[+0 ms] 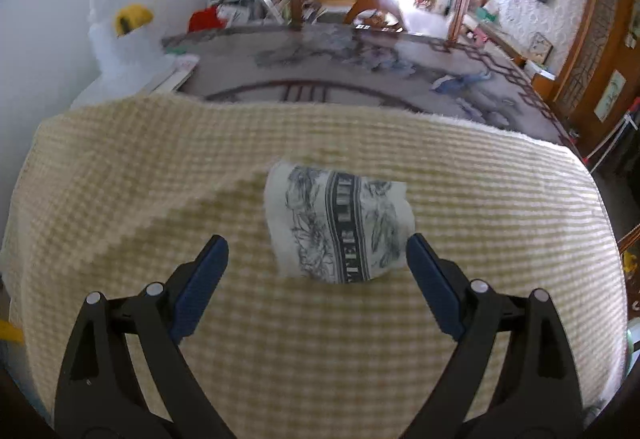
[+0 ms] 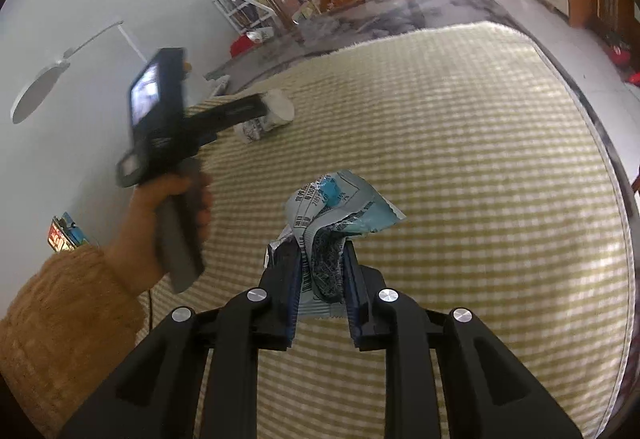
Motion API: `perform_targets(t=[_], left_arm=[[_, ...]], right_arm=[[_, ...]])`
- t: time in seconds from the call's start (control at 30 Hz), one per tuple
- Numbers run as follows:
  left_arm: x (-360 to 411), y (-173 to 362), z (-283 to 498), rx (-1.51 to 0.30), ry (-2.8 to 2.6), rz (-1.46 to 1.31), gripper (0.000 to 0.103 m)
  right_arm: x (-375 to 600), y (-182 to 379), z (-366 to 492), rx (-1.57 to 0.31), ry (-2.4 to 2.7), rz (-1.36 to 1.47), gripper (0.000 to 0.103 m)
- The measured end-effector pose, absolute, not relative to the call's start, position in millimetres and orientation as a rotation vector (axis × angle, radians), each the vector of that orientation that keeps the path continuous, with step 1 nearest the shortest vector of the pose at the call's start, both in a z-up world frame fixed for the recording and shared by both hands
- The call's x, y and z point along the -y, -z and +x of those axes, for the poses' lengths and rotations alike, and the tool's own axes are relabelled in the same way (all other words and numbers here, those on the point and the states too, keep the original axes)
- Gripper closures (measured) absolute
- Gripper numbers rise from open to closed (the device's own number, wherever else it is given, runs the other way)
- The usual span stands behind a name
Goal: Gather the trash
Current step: 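Grasp the blue-white wrapper with the right tool while the left tool grasps the patterned paper cup, then lift the paper cup and wrapper and carry them toward the red bucket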
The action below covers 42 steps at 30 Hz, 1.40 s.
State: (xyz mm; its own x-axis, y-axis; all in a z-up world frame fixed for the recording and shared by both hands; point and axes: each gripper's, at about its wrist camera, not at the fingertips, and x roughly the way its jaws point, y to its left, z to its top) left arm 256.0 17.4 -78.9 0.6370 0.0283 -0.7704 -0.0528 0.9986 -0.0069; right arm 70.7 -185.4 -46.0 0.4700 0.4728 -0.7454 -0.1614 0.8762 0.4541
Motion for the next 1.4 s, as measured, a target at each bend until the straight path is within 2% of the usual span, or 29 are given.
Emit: perform_targets(t=[0.4,0.6,0.7,0.8,1.07,1.4], left_arm=[[6,76,301,-0.869,-0.032,0.068,0.01],[16,83,320,-0.912,-0.015,0.024,0.007],[25,89,328,-0.926,-0.013,0.073,0.016],[27,85,323,-0.908,0.0,0.074,0.017],[41,49,242,-0.79,0.056,0.208,0.017],[20,-17,105,-0.726,0.099,0.079,0.017]], right_arm=[[188,44,68,-1.012,-0.421,0.367,0.081],[190,48,71,-1.019,-0.411,0.371,0.081],[190,48,69,-1.02,-0.415,0.372,0.081],[188,48,71,-1.01,-0.401,0.341,0.081],[188,47,71,-0.998,-0.375,0.317,0.081],[192,34,54,-0.928,-0.353,0.283,0.081]])
